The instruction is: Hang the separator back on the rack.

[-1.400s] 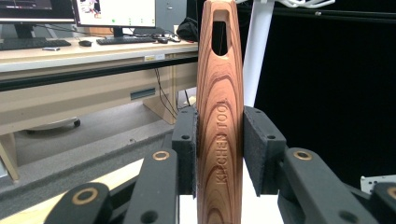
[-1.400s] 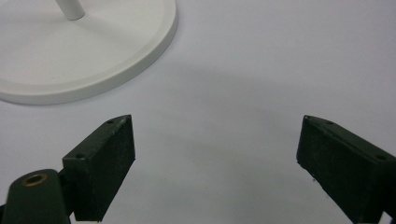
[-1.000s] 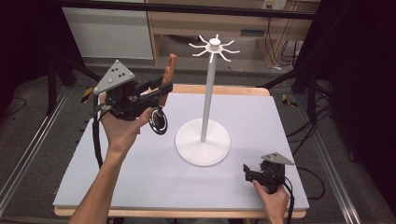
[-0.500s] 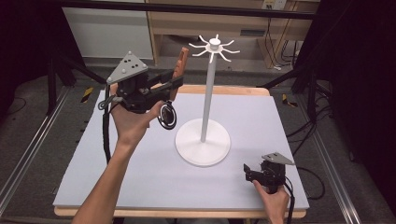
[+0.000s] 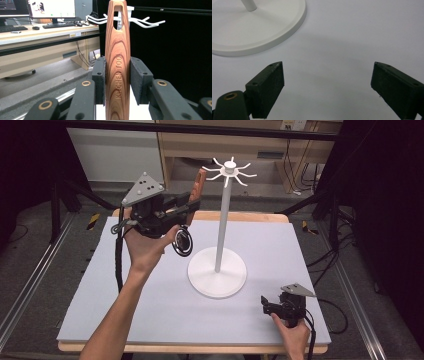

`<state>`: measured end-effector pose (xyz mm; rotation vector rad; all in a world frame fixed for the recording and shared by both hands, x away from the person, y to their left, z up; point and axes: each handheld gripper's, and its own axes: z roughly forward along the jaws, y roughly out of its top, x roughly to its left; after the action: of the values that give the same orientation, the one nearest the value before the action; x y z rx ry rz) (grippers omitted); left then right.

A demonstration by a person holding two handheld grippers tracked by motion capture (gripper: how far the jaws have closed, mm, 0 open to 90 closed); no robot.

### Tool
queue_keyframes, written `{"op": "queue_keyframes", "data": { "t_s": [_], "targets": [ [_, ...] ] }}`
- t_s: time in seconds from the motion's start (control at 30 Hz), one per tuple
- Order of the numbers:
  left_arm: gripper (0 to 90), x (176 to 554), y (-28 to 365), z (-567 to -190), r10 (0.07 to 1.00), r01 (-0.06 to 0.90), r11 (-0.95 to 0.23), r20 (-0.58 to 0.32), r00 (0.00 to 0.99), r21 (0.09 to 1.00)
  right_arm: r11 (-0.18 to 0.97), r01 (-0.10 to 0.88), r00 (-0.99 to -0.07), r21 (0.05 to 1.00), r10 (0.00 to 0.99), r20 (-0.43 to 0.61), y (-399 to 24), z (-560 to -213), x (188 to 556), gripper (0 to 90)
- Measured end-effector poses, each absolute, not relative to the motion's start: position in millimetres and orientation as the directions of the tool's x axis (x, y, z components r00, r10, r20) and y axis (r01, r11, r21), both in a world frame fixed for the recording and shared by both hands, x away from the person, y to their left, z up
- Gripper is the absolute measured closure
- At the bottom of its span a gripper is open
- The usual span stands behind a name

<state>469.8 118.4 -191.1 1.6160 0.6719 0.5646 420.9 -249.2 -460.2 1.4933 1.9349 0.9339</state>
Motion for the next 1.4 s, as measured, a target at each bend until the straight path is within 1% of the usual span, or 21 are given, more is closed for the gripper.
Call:
{"op": "queue_keyframes", "data": {
  "t_s": [1.13,1.4],
  "targets": [
    [67.2,486.3,97.9,-202.8,0.679,0.139,-0.106,-0.030,0.734,0.985,0.154,0.612,-0.258,0.776,0.966,0.012,-249.0,-460.3,420.6,11.9],
    [67.1,488.7,93.9,-205.9,0.688,0.134,-0.118,-0.016,0.725,0.984,0.151,0.615,-0.255,0.774,0.967,0.015,-248.3,-460.2,420.5,11.9]
  ]
}}
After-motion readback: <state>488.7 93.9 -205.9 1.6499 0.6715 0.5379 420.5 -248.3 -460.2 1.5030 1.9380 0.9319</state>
